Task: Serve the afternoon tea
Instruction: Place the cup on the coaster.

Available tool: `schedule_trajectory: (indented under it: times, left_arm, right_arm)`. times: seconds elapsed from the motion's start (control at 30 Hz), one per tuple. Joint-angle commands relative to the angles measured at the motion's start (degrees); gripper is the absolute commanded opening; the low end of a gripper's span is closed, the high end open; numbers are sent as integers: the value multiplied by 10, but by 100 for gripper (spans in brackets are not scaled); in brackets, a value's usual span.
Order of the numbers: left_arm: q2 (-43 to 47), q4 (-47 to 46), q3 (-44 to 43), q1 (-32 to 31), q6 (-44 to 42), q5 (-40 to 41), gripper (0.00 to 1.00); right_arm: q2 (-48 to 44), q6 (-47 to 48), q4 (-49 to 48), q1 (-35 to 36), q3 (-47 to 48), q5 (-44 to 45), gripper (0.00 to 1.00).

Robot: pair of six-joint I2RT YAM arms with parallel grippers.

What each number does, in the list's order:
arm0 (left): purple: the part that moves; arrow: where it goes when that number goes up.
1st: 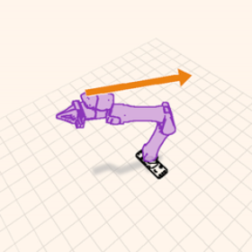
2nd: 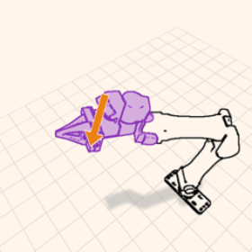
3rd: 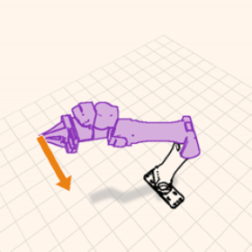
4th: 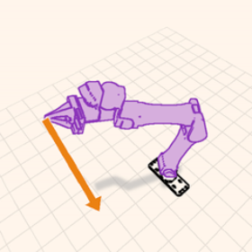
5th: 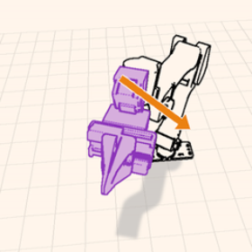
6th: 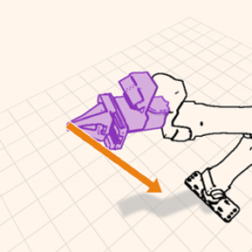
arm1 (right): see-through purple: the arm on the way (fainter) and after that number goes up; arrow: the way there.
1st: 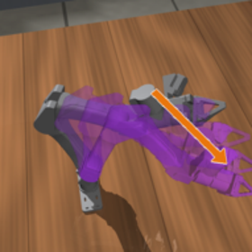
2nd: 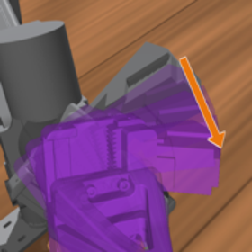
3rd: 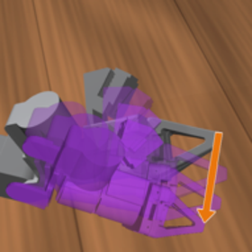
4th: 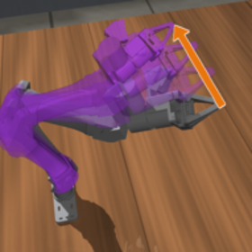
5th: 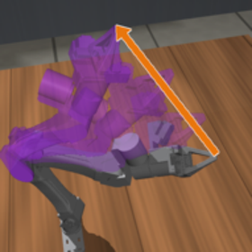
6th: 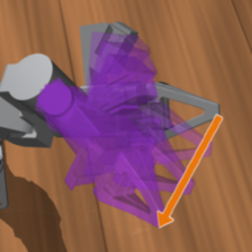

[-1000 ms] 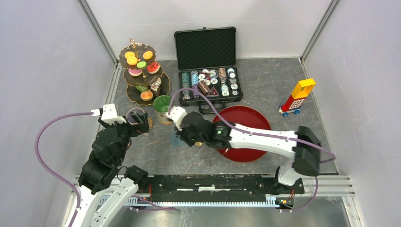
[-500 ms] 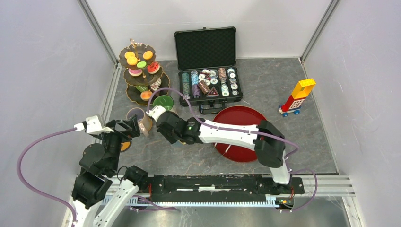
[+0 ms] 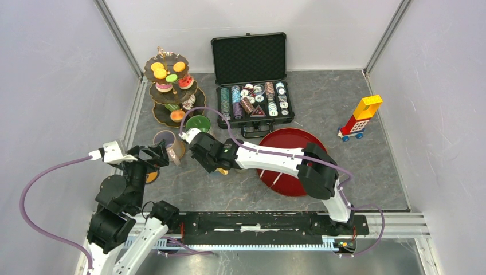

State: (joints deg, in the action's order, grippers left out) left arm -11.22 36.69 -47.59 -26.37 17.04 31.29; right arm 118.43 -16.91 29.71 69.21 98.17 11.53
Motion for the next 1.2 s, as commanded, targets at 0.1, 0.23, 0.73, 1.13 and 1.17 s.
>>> schedule_trajectory:
  times: [0.1, 0.23, 0.73, 1.13, 1.17]
  left_arm:
    - [4, -19, 2, 0, -22, 4, 100]
    - [5, -20, 2, 0, -23, 4, 100]
    - [4, -22, 3, -2, -24, 4, 100]
    - [-19, -20, 2, -1, -23, 0, 100]
    - [-23, -20, 2, -1, -23, -1, 100]
  right_arm:
    - [7, 0, -18, -6, 47, -9, 0]
    - [16, 1, -13, -6, 53, -13, 0]
    - [40, 7, -2, -7, 76, -14, 23]
    - [-16, 12, 1, -7, 69, -28, 48]
    - [-35, 14, -11, -7, 53, -35, 50]
